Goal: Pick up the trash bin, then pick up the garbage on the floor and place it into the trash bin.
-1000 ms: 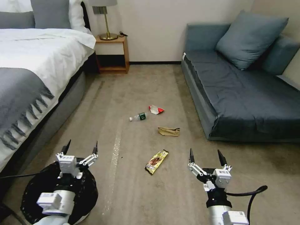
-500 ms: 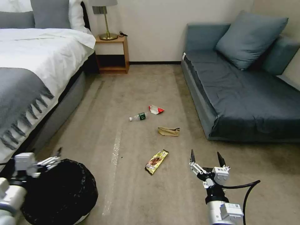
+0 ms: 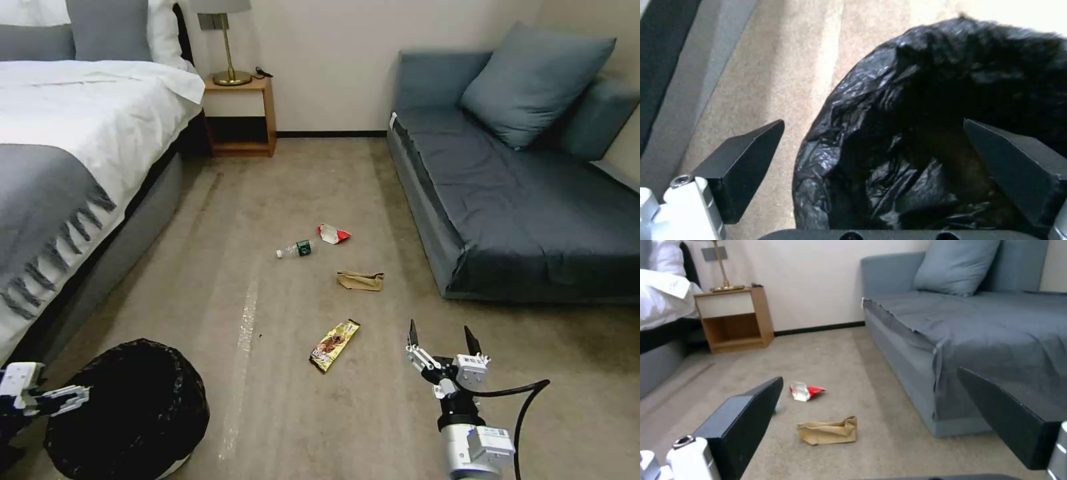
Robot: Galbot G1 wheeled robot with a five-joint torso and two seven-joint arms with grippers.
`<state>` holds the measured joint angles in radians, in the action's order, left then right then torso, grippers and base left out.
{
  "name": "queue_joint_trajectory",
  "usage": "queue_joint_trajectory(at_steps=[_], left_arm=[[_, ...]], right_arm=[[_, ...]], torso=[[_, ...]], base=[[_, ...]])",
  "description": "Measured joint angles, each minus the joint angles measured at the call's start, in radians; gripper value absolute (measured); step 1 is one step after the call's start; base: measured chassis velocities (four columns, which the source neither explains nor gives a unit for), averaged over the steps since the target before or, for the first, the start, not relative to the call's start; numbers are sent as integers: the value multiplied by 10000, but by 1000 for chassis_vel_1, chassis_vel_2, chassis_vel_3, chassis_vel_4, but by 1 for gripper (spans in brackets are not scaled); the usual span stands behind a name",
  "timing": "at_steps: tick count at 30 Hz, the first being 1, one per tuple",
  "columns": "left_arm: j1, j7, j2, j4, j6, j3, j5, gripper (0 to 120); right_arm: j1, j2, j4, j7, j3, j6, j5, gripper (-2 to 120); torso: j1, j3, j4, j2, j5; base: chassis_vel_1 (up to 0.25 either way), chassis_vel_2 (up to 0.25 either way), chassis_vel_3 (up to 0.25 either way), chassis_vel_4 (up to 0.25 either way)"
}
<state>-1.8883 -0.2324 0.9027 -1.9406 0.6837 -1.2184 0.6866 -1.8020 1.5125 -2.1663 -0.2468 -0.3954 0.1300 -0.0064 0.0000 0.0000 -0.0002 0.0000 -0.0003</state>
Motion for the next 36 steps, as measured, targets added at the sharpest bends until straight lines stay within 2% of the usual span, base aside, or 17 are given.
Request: queue_joint_trajectory(at_steps=[8, 11, 12, 17, 23, 27, 29, 30, 31, 34, 36], left_arm=[[257, 79, -344, 206, 107, 2, -304, 100], [428, 87, -447, 568, 185, 400, -380, 100], [428, 87, -447, 568, 185, 400, -380, 100], [945, 80, -571, 1160, 350, 1370, -473, 100], [1177, 105, -721, 1474, 455, 1634, -509, 94], [1242, 73, -812, 1714, 451, 1642, -472, 79], [1243, 73, -812, 1716, 450, 1642, -470, 79], [1254, 72, -813, 1720, 447, 1643, -448, 68], [1254, 72, -813, 1720, 447, 1643, -448, 68], [1319, 106, -802, 1763, 446, 1705, -415, 52], [1327, 112, -799, 1783, 446, 1717, -413, 49]], right_arm=[[-47, 70, 12, -51, -46, -4, -14, 100], [-16, 184, 52, -53, 37, -4, -113, 100], [-16, 184, 52, -53, 37, -4, -113, 100], [6, 243, 51, -94, 57, -8, -186, 100], [-9, 258, 59, -153, -20, -10, -191, 100], [-8, 342, 191, -192, -23, 33, -237, 100], [-8, 346, 196, -192, -21, 35, -240, 100], [0, 367, 216, -194, 2, 45, -264, 100], [0, 367, 216, -194, 2, 45, -264, 100], [28, 383, 237, -194, 31, 58, -310, 100], [33, 379, 237, -195, 30, 58, -313, 100]], torso=[[0, 0, 0, 0, 5], [0, 0, 3, 0, 4], [0, 0, 3, 0, 4], [-1, 0, 2, 0, 1], [0, 0, 2, 0, 1], [0, 0, 2, 0, 2], [0, 0, 3, 0, 2], [0, 0, 2, 0, 2], [0, 0, 2, 0, 2], [0, 0, 2, 0, 3], [0, 0, 2, 0, 3]], base=[[0, 0, 0, 0], [0, 0, 0, 0], [0, 0, 0, 0], [0, 0, 0, 0], [0, 0, 0, 0], [0, 0, 0, 0], [0, 0, 0, 0], [0, 0, 0, 0], [0, 0, 0, 0], [0, 0, 0, 0], [0, 0, 0, 0]])
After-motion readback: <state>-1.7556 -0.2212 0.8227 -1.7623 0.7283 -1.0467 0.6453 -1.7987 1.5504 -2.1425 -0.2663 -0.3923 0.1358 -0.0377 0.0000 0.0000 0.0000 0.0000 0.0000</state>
